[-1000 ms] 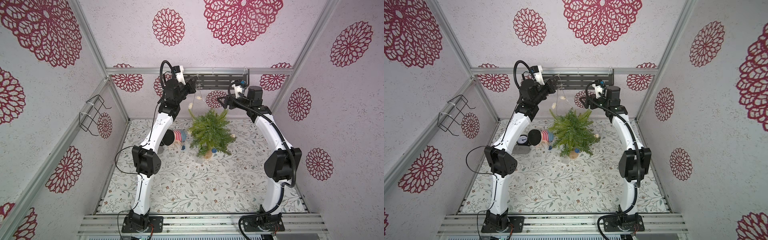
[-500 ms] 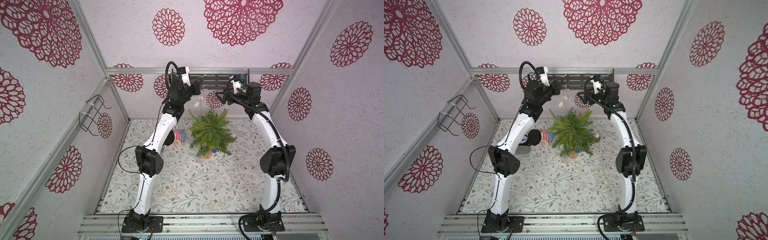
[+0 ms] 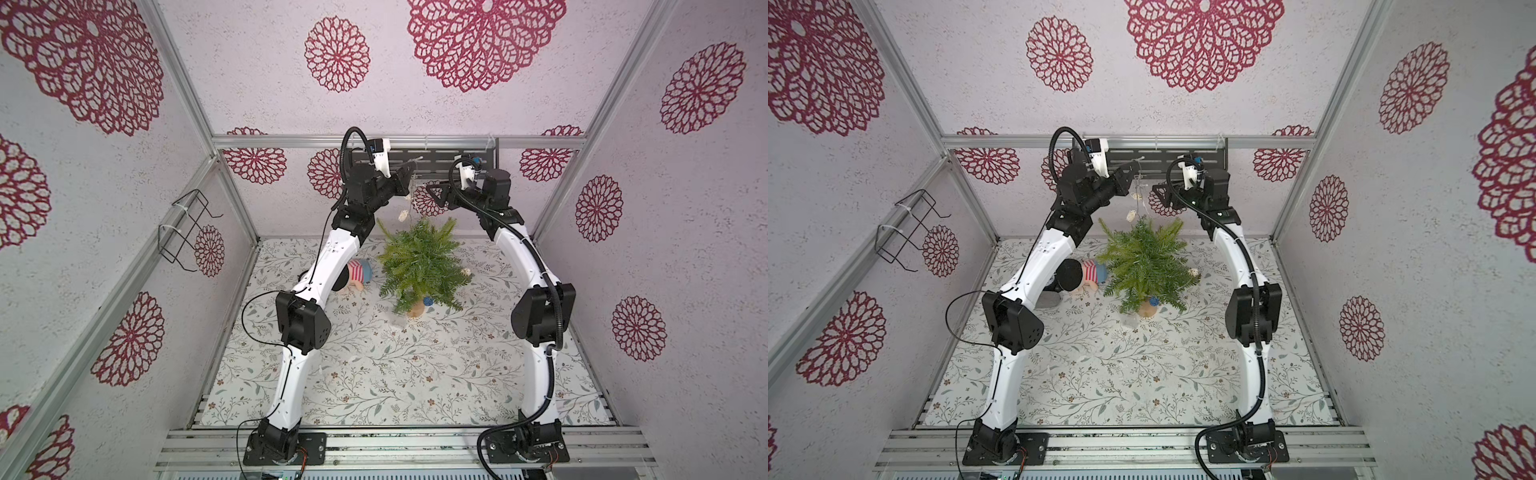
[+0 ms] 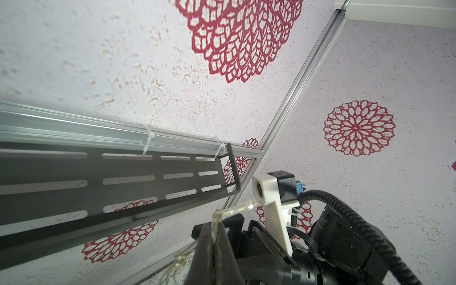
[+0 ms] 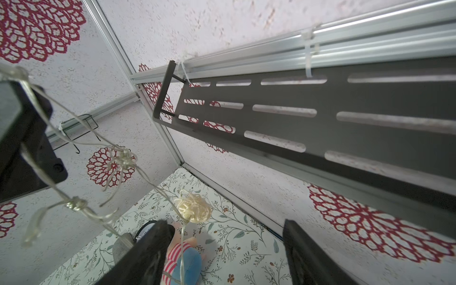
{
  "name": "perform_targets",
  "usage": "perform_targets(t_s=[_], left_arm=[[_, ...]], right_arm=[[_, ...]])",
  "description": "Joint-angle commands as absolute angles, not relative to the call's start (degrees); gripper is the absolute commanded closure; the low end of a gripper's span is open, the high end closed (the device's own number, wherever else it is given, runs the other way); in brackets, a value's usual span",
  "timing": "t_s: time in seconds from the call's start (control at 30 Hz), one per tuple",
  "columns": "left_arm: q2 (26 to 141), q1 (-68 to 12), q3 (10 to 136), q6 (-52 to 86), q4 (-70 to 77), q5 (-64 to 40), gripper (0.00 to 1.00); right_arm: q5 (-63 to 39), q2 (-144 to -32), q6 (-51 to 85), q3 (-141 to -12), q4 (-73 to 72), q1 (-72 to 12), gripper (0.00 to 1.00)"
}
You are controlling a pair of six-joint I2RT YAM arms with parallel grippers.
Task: Remove string lights from the small christmas tree
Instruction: Remove the light string from the Christmas tree.
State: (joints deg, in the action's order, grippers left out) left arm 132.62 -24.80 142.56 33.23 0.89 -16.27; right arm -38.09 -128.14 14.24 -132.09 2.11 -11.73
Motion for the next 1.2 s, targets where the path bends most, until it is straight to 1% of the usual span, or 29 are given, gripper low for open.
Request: perform_targets(t_s=[0.0,0.17,0.37,0.53,0.7,0.87,0.97,1.17], left_arm=[[133.7,-24.8,143.9,32.1,2.6,-17.6,1.0],[133.8,-24.9,143.8,32.3,3.1,-18.1,1.0],[135.3,-25.2,145.0,33.6,4.6,-20.0,1.0],[134.9,-25.4,145.1,32.4,2.1,-20.0,1.0],[133.8,-25.4,144.3,31.7,1.1,-20.4,1.0],[133.2,-25.4,143.6,31.2,1.1,-20.1,1.0],[133.3,-25.4,143.7,31.3,1.5,-21.4,1.0],[133.3,-25.4,143.7,31.5,1.6,-22.9,1.0]], right_arm=[[-41.2,-127.5,15.2,-134.0,-3.1,-12.4,0.24],[-42.3,-128.4,17.5,-134.7,-6.1,-12.3,0.25],[-48.4,-129.5,19.1,-134.9,-11.9,-12.2,0.25],[-50.3,-129.7,18.6,-135.3,-12.9,-11.9,0.27],[-55.7,-129.6,18.1,-135.2,-13.9,-11.8,0.26],[-55.0,-128.5,14.4,-134.7,-8.9,-10.4,0.26],[-55.9,-127.8,14.0,-134.6,-8.5,-9.8,0.25],[-54.6,-128.5,13.3,-134.8,-8.0,-9.8,0.24]])
